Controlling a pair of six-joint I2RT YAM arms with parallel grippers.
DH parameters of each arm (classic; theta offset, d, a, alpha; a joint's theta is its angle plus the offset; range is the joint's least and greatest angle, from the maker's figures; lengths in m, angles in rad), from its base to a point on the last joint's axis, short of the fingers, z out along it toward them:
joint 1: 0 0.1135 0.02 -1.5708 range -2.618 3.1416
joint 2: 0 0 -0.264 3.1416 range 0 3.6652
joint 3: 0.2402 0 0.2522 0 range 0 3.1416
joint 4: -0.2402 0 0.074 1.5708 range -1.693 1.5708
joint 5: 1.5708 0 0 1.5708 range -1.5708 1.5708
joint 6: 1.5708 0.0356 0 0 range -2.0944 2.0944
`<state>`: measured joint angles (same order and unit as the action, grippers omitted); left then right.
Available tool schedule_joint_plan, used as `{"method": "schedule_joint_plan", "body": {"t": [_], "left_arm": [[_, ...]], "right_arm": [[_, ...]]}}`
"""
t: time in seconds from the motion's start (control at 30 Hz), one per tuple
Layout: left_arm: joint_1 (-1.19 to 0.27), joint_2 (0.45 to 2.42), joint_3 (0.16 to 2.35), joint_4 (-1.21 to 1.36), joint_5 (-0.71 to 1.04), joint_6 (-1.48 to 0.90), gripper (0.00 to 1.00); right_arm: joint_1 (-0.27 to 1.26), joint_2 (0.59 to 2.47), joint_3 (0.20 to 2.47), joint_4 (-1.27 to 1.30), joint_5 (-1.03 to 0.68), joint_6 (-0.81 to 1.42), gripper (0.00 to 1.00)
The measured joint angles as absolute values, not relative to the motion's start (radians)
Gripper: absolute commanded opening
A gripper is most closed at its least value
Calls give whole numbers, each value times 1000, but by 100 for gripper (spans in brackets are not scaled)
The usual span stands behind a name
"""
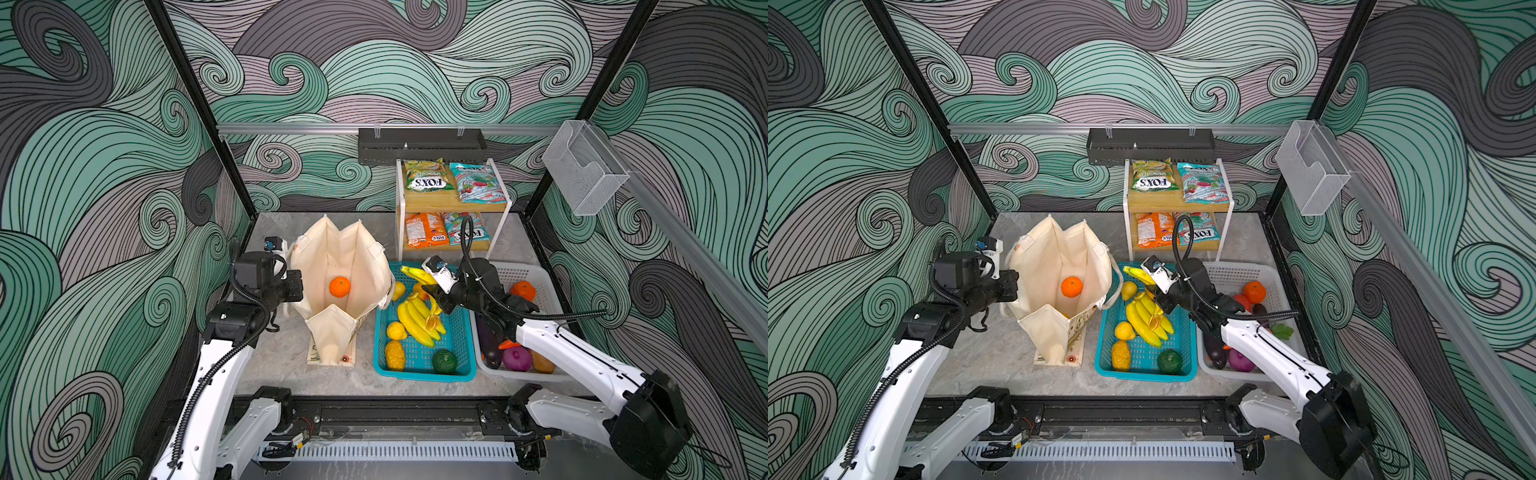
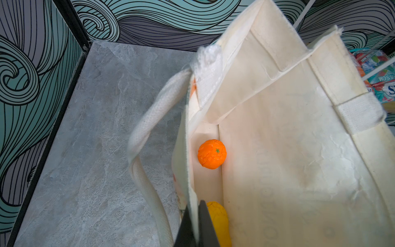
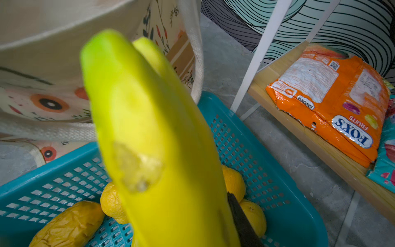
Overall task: Place the food into the grocery bag and tie it
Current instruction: 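Raise the banana bunch with the right gripper above the basket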
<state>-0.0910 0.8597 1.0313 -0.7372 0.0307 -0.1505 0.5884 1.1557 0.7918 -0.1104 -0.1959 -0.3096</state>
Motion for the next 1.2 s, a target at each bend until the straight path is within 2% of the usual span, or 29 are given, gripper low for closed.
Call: {"method": "schedule_joint_plan", "body": {"t": [0.6, 1.2], "left_arm": [[-91, 858, 1031, -738, 31, -150, 0], [-91, 853, 1031, -739, 30, -150, 0]], "right_arm": [[589, 1110, 725, 157, -514, -200, 30], [662, 1152, 893, 233, -579, -252, 30]]}}
